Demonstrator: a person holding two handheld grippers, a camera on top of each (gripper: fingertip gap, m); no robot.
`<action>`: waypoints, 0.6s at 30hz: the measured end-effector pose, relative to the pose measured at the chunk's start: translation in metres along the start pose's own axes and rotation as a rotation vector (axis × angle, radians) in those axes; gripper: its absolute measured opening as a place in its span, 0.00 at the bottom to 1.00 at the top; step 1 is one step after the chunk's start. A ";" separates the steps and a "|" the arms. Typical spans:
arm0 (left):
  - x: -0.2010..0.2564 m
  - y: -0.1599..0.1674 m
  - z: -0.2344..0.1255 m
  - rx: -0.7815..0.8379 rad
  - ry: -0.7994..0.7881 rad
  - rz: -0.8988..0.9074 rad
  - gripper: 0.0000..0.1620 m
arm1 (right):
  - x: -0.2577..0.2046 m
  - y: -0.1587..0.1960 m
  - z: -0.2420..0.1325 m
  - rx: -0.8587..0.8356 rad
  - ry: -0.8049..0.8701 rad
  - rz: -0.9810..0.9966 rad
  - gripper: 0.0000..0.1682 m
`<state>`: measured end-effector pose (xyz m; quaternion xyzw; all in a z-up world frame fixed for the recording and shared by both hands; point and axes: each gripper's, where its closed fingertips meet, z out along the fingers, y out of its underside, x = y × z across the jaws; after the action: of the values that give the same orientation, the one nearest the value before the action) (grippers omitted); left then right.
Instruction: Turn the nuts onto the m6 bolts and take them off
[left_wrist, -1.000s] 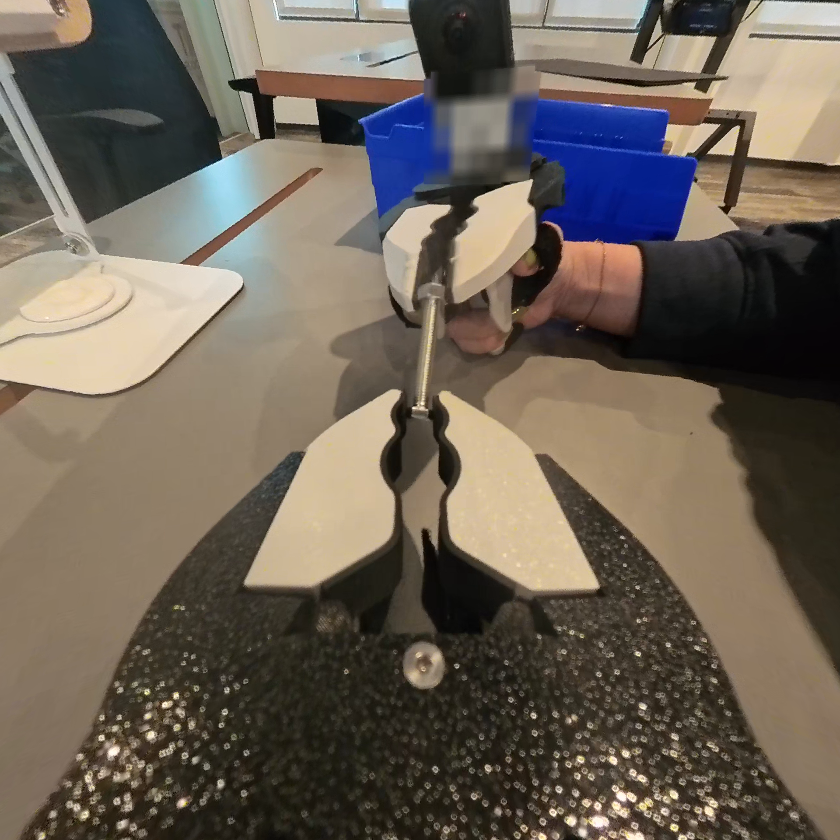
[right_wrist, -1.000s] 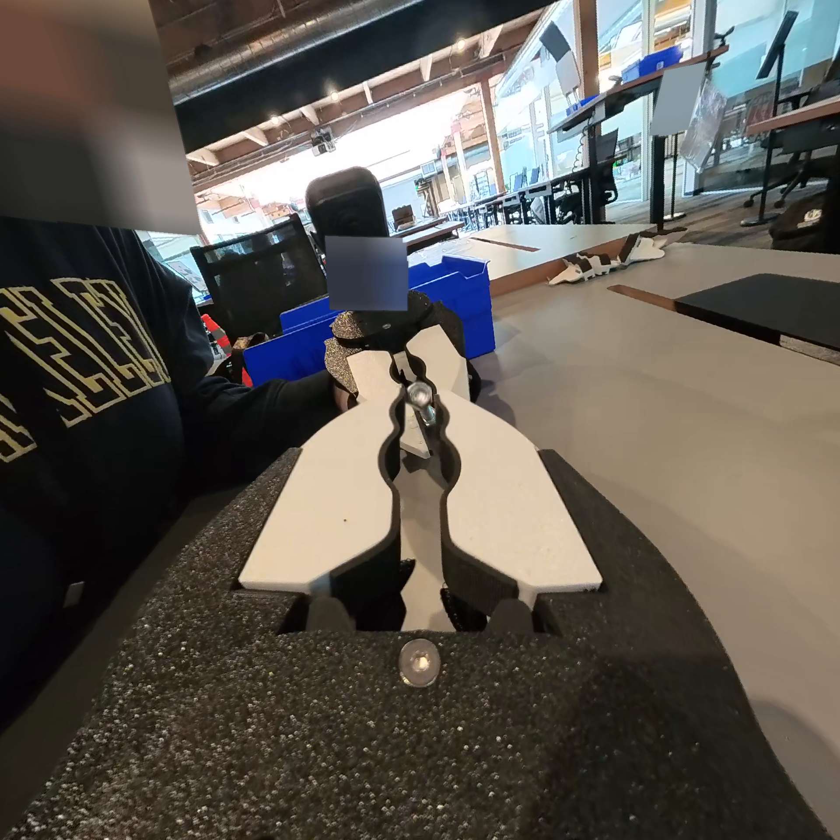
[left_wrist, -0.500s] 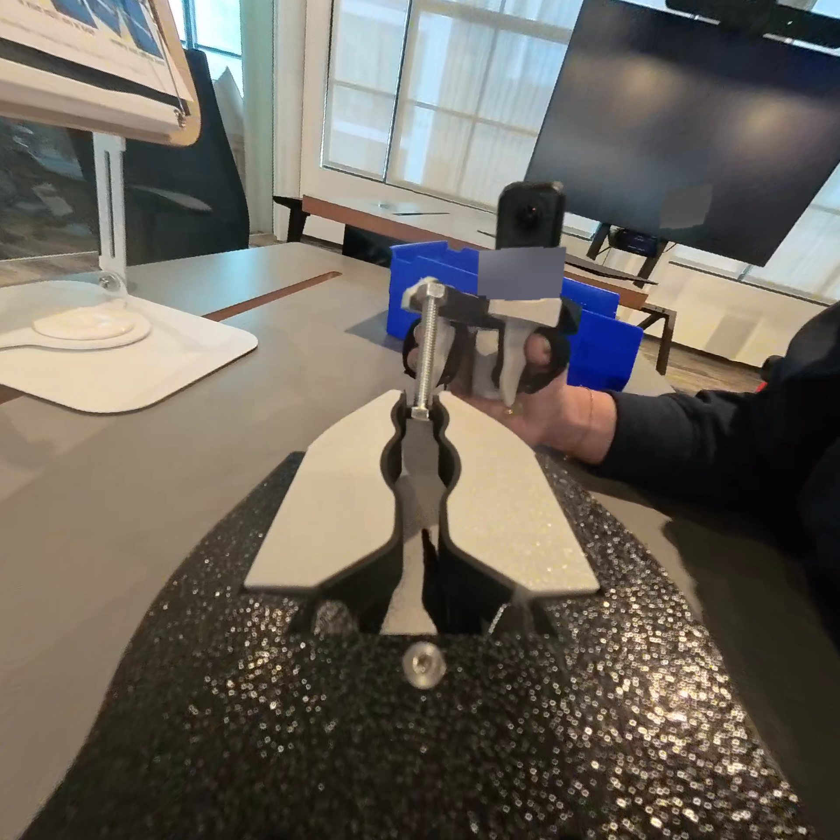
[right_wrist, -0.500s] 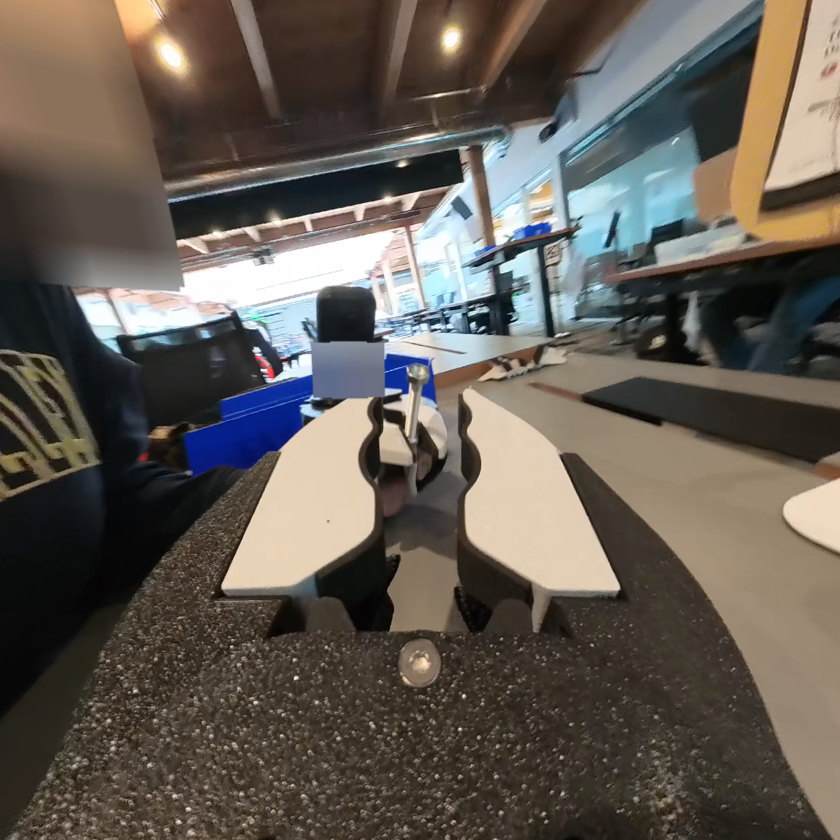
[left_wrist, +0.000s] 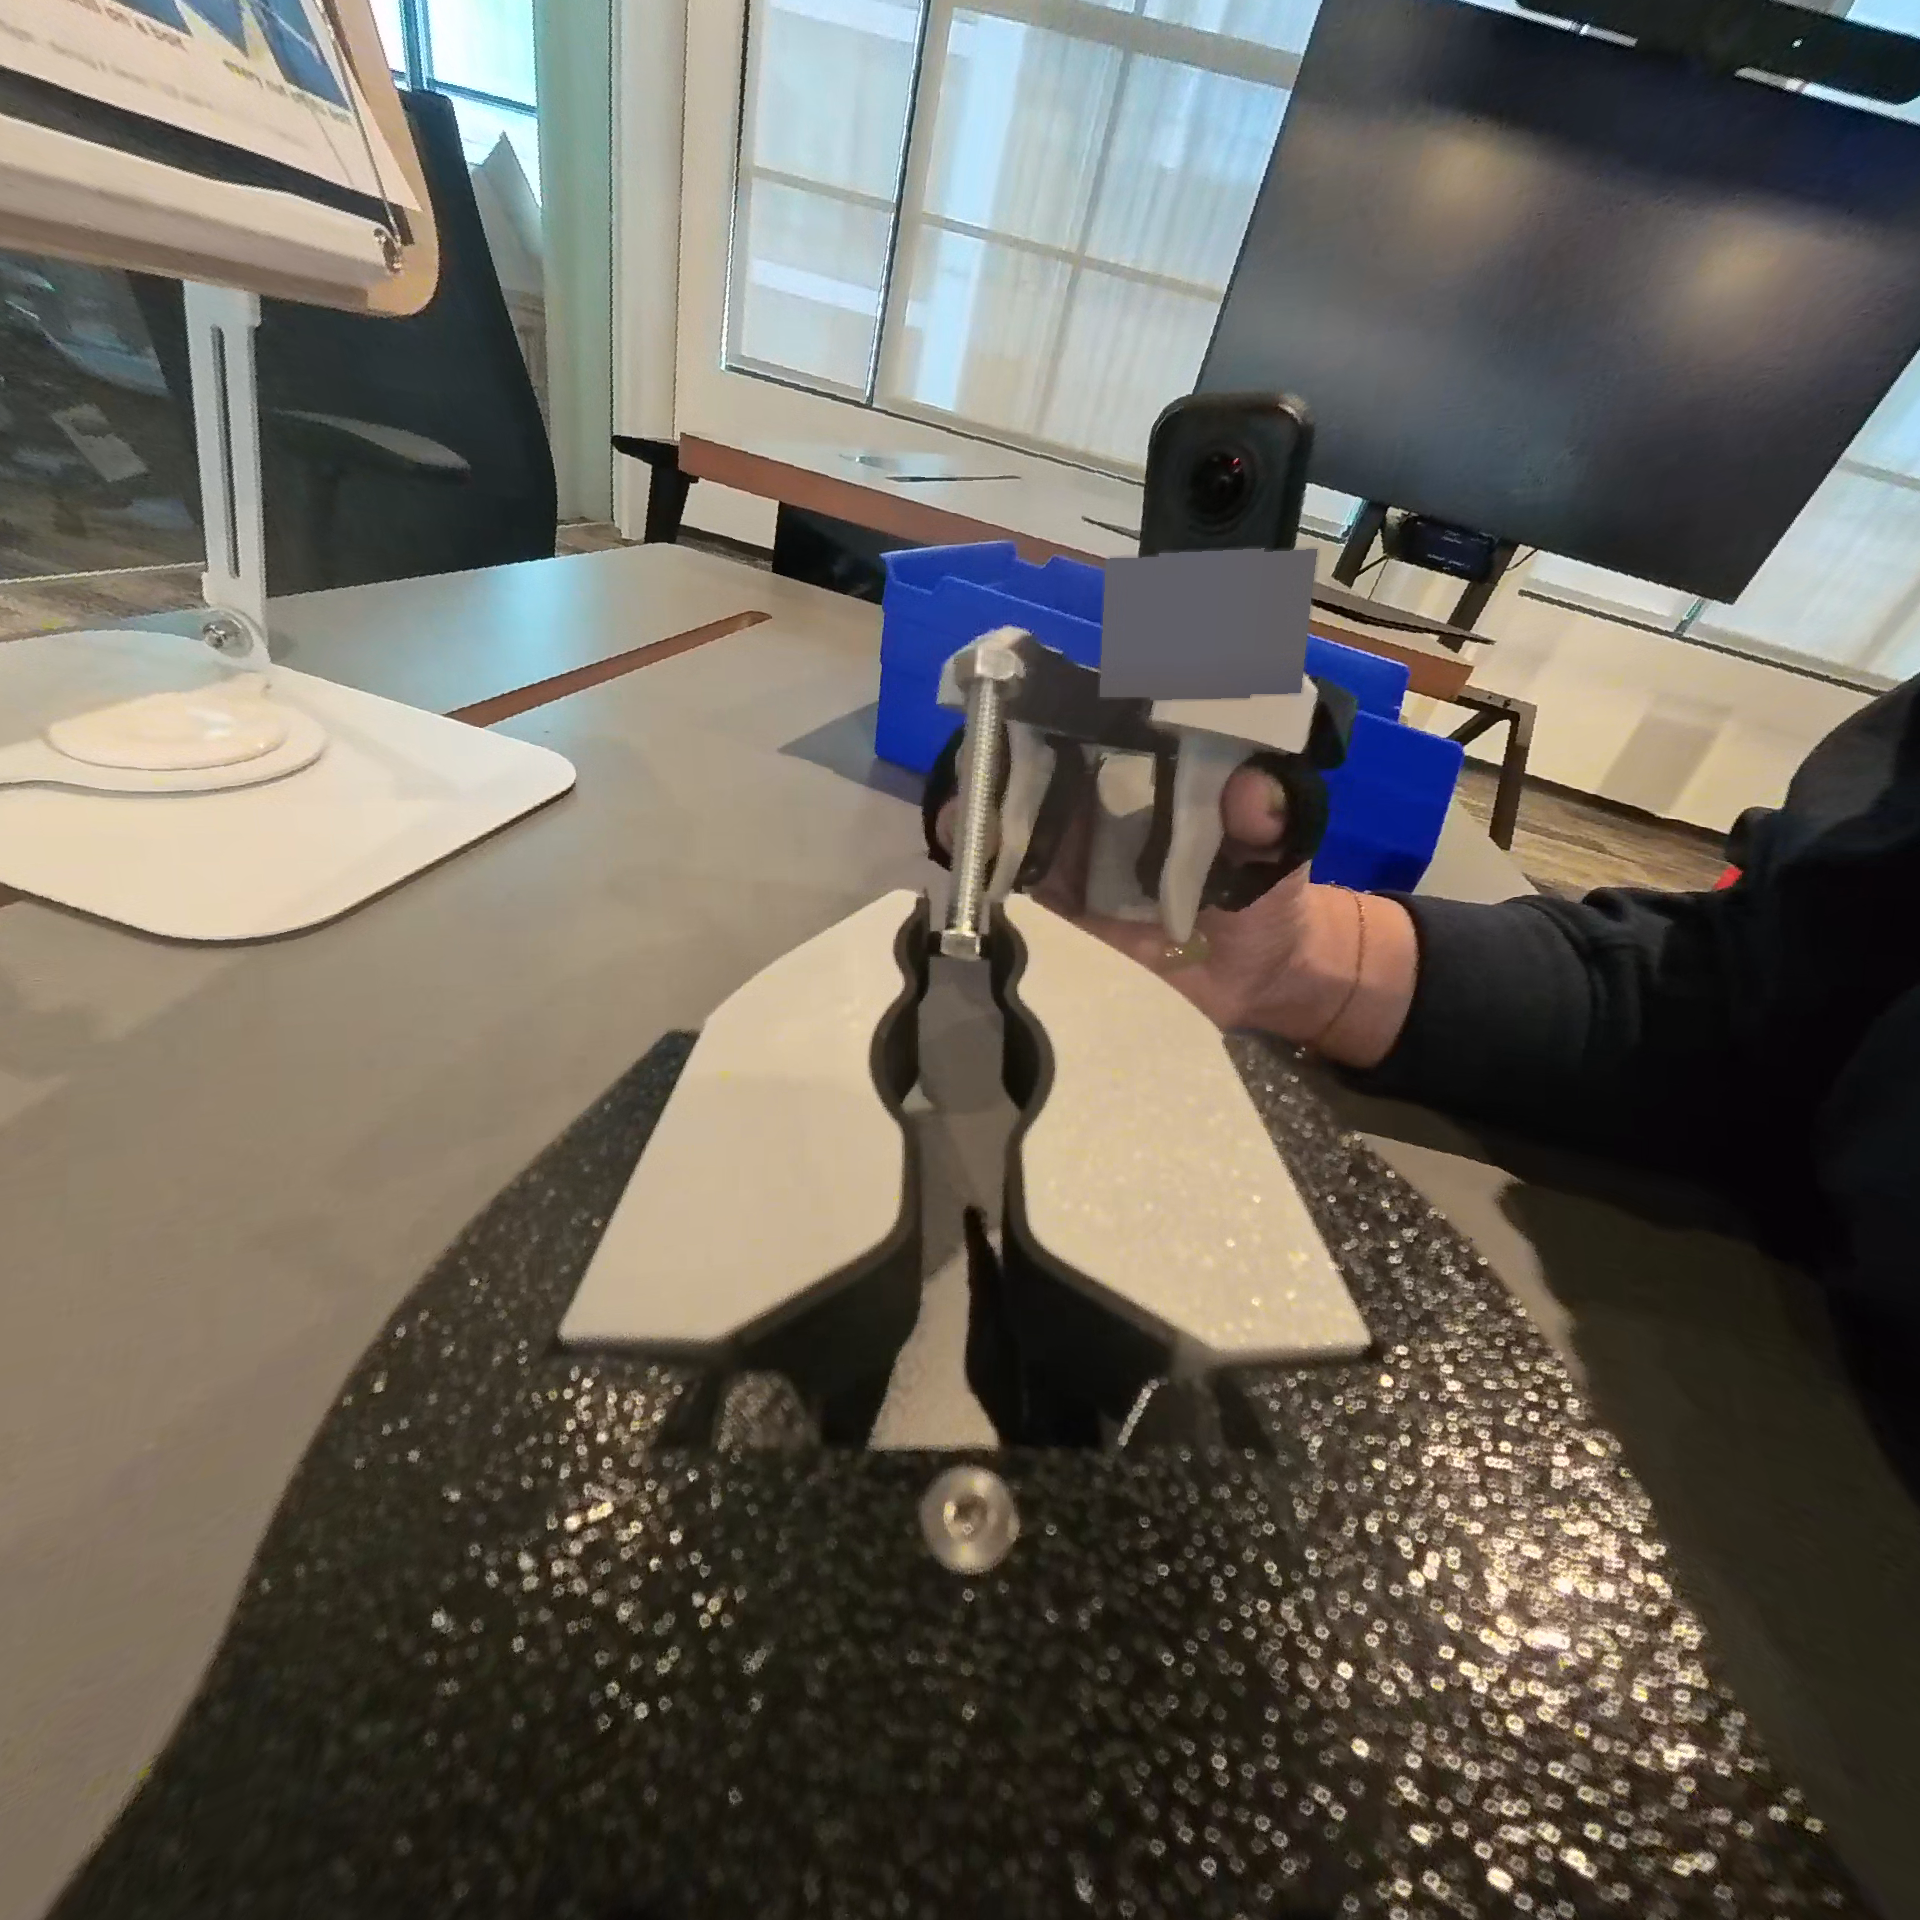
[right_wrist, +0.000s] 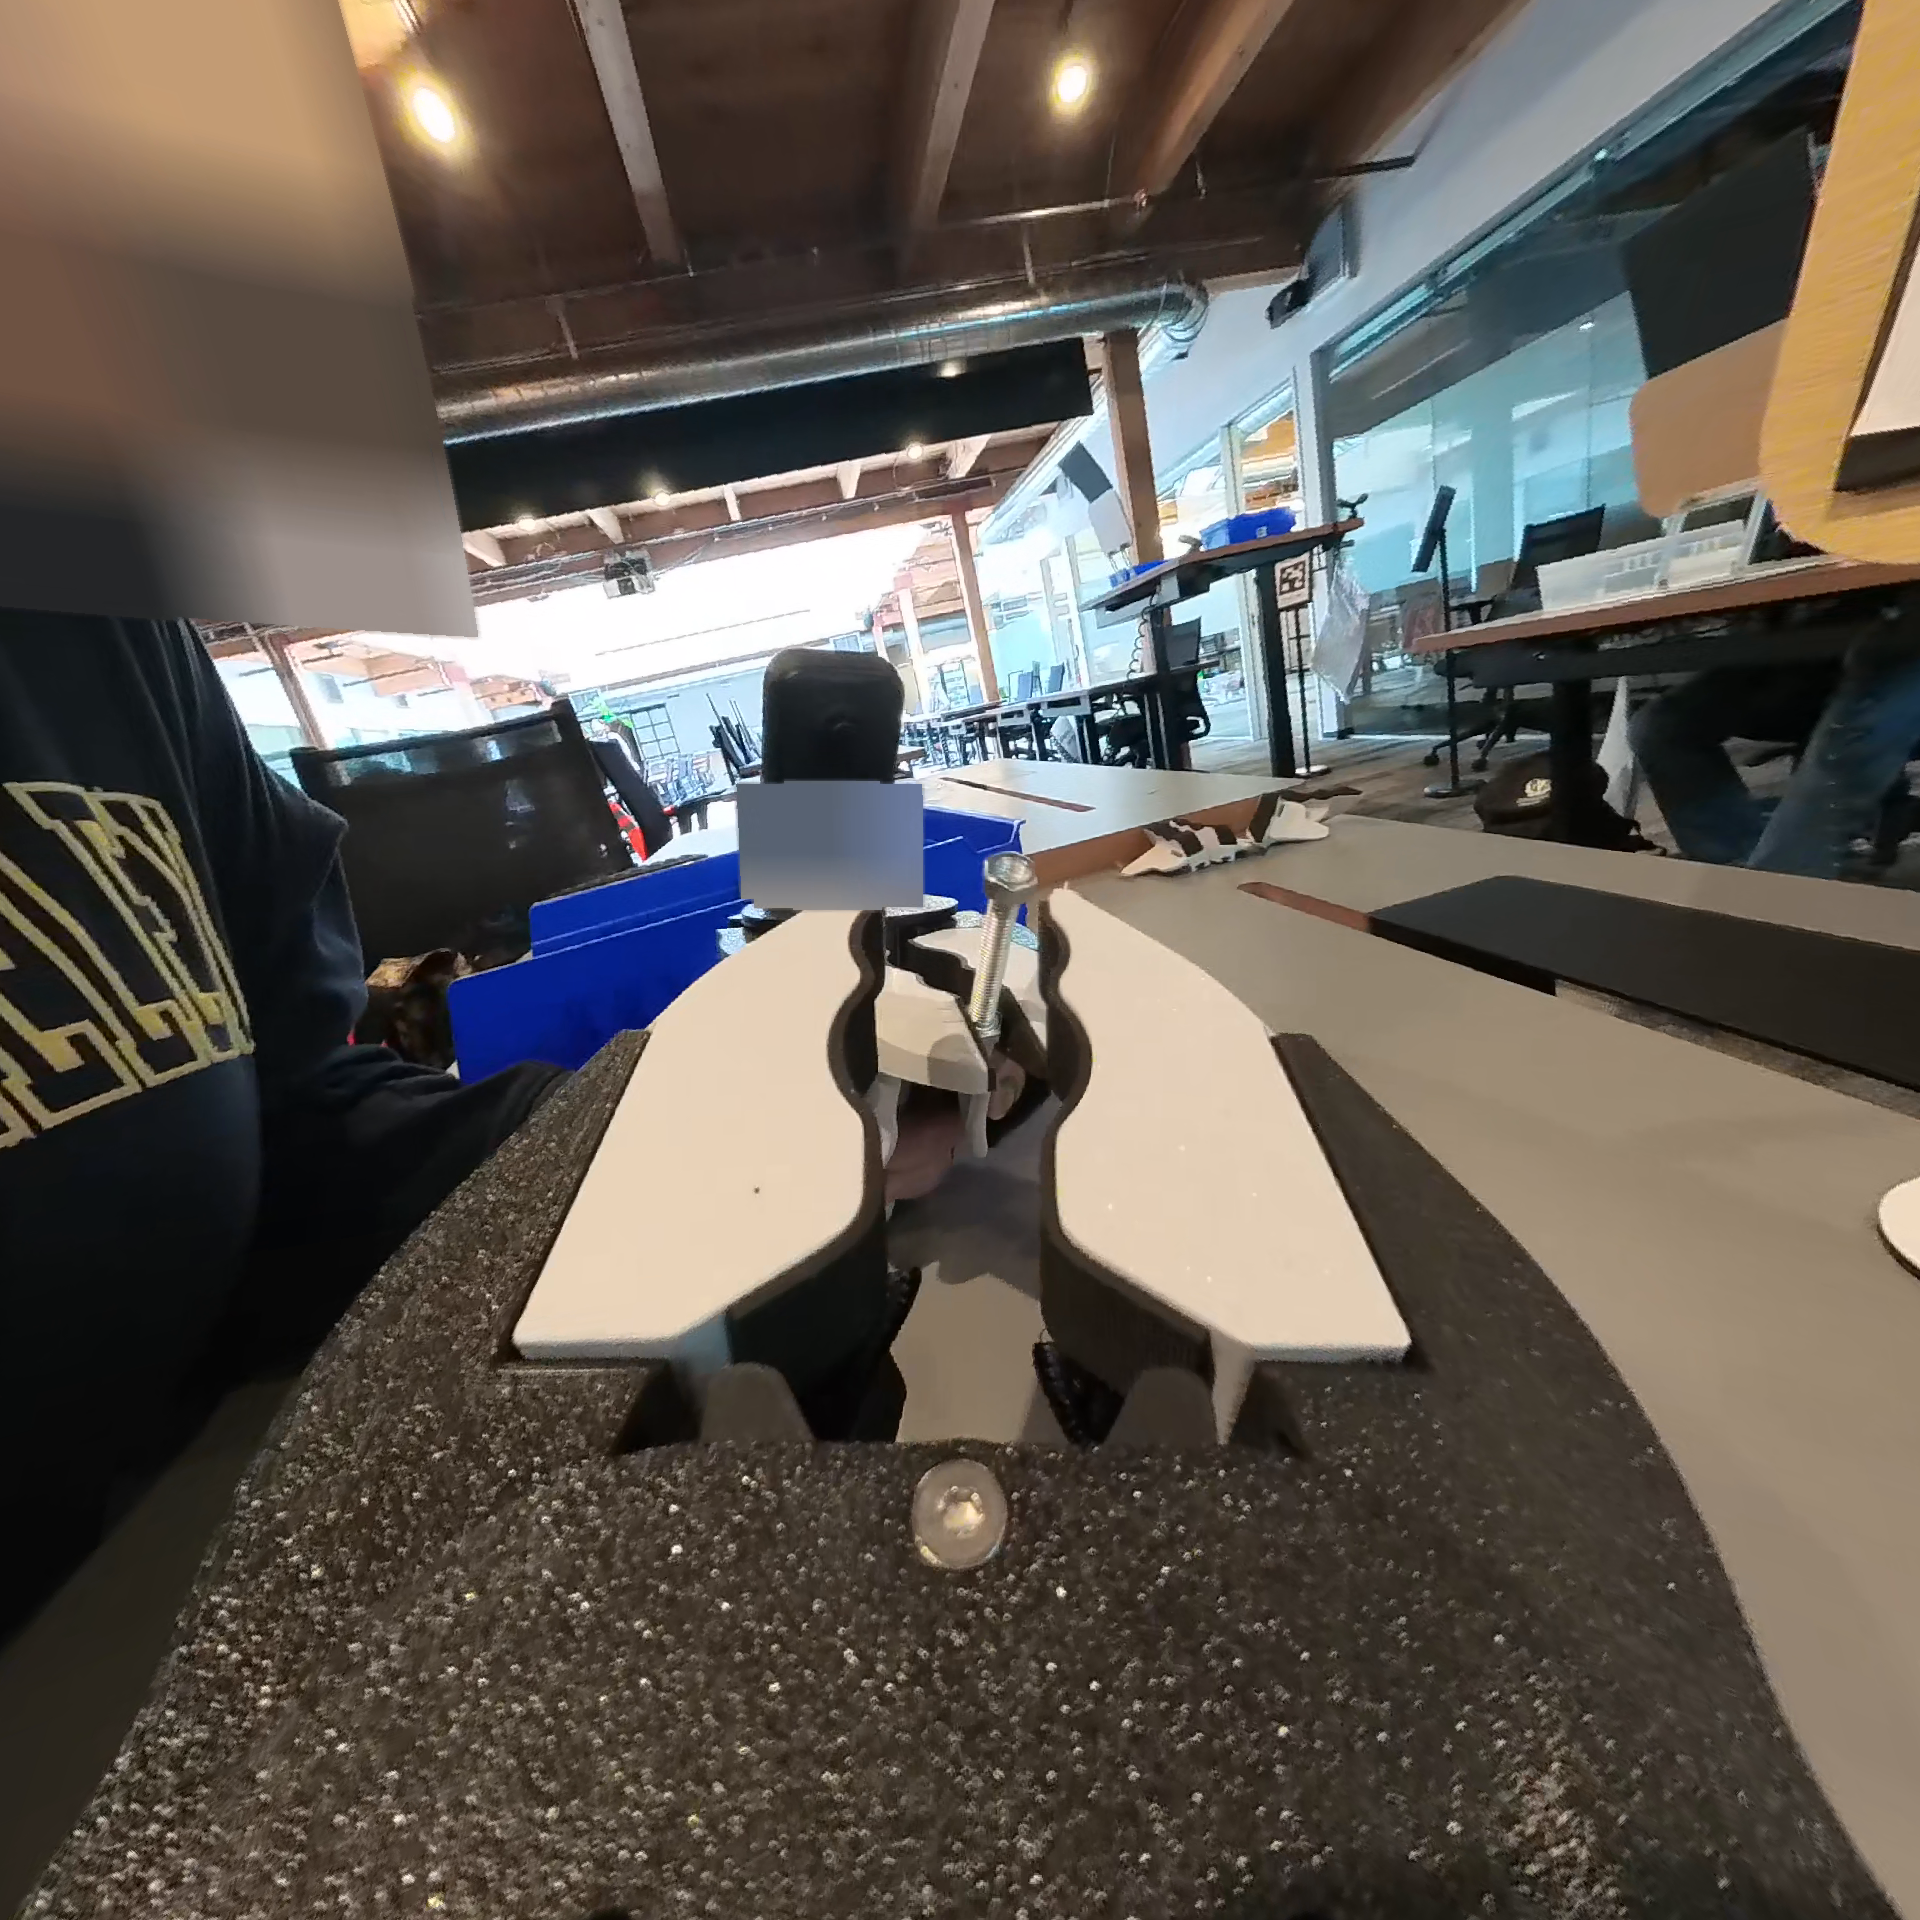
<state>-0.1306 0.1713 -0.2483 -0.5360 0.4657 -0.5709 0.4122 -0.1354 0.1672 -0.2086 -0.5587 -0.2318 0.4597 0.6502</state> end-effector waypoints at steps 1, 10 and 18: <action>0.000 0.000 0.000 0.000 0.000 0.000 0.07 | 0.000 0.000 0.000 0.001 0.000 -0.001 0.17; 0.001 0.003 0.001 -0.019 0.008 -0.002 0.07 | 0.000 -0.001 -0.002 0.001 0.005 -0.007 0.16; 0.000 0.003 0.001 -0.019 0.007 -0.006 0.07 | -0.003 0.001 -0.002 -0.011 -0.019 -0.004 0.14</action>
<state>-0.1300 0.1700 -0.2515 -0.5392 0.4708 -0.5696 0.4038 -0.1357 0.1637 -0.2094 -0.5574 -0.2416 0.4623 0.6459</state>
